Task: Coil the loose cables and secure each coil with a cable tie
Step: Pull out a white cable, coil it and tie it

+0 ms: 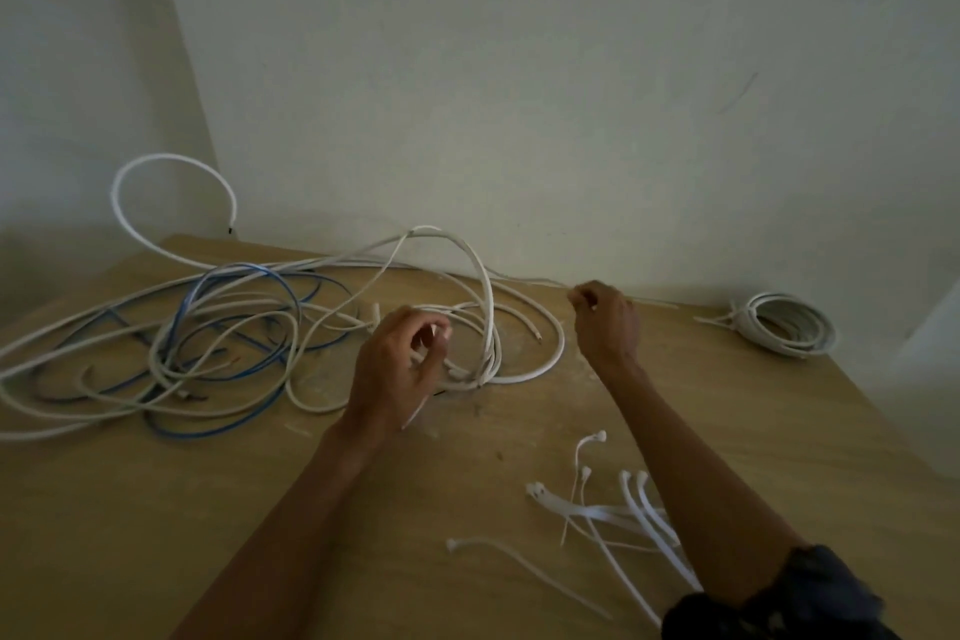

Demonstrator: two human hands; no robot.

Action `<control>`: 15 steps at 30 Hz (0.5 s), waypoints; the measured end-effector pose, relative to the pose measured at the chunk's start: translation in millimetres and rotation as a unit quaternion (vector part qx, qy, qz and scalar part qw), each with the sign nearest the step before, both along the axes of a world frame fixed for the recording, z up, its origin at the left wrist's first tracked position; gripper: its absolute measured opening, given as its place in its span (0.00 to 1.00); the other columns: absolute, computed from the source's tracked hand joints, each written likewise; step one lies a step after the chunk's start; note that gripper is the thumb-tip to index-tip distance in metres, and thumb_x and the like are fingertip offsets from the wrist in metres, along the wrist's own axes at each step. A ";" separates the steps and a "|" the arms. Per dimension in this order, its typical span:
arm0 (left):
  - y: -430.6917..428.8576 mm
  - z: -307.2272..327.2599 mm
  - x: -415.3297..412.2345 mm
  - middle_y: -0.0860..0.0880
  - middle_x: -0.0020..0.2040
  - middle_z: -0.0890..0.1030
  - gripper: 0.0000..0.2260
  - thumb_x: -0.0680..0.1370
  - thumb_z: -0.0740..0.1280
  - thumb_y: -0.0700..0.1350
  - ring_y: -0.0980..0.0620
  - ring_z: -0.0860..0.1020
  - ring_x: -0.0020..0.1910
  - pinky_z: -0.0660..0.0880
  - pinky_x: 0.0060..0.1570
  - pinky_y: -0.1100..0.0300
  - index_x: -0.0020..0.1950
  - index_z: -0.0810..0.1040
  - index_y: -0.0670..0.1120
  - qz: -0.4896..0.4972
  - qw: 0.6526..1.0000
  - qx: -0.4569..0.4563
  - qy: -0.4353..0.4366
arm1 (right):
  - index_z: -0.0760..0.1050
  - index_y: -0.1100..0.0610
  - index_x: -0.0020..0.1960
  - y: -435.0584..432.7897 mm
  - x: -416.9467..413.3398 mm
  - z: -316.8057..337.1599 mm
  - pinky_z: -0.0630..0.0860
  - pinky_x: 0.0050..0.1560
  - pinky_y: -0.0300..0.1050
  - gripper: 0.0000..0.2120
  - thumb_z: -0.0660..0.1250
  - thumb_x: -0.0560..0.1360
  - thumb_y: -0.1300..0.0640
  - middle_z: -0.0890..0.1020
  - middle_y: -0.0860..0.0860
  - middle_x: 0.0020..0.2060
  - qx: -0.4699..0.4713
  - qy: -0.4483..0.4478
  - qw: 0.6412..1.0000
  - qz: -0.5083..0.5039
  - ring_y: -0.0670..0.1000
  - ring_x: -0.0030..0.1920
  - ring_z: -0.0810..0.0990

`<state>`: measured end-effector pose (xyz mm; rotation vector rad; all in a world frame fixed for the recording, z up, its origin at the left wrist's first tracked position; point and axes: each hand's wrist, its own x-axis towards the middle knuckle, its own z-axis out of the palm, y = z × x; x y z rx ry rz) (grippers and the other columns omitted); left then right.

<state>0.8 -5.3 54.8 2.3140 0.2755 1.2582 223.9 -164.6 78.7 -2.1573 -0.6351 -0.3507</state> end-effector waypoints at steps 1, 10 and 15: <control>-3.9 6.0 -0.2 0.51 0.46 0.80 0.04 0.81 0.69 0.42 0.53 0.78 0.43 0.78 0.42 0.56 0.55 0.81 0.45 0.000 0.999 -0.006 -0.041 | 0.83 0.58 0.49 -2.5 -6.3 10.7 0.71 0.39 0.44 0.08 0.66 0.81 0.56 0.84 0.50 0.38 0.079 0.008 0.997 0.008 0.50 0.38 0.81; -41.4 62.6 20.6 0.49 0.55 0.79 0.21 0.78 0.72 0.53 0.51 0.78 0.54 0.76 0.54 0.59 0.67 0.75 0.45 -0.107 0.991 -0.063 -0.055 | 0.76 0.64 0.56 -25.2 -56.7 100.5 0.71 0.31 0.41 0.10 0.63 0.84 0.57 0.83 0.53 0.34 0.365 0.154 0.887 0.238 0.48 0.29 0.73; -74.3 83.6 37.6 0.51 0.43 0.84 0.10 0.82 0.69 0.49 0.57 0.83 0.43 0.80 0.46 0.57 0.59 0.80 0.45 -0.223 0.962 -0.140 0.074 | 0.77 0.62 0.50 -35.6 -63.9 109.3 0.74 0.33 0.37 0.08 0.64 0.83 0.58 0.82 0.54 0.37 0.448 0.300 0.795 0.279 0.46 0.31 0.74</control>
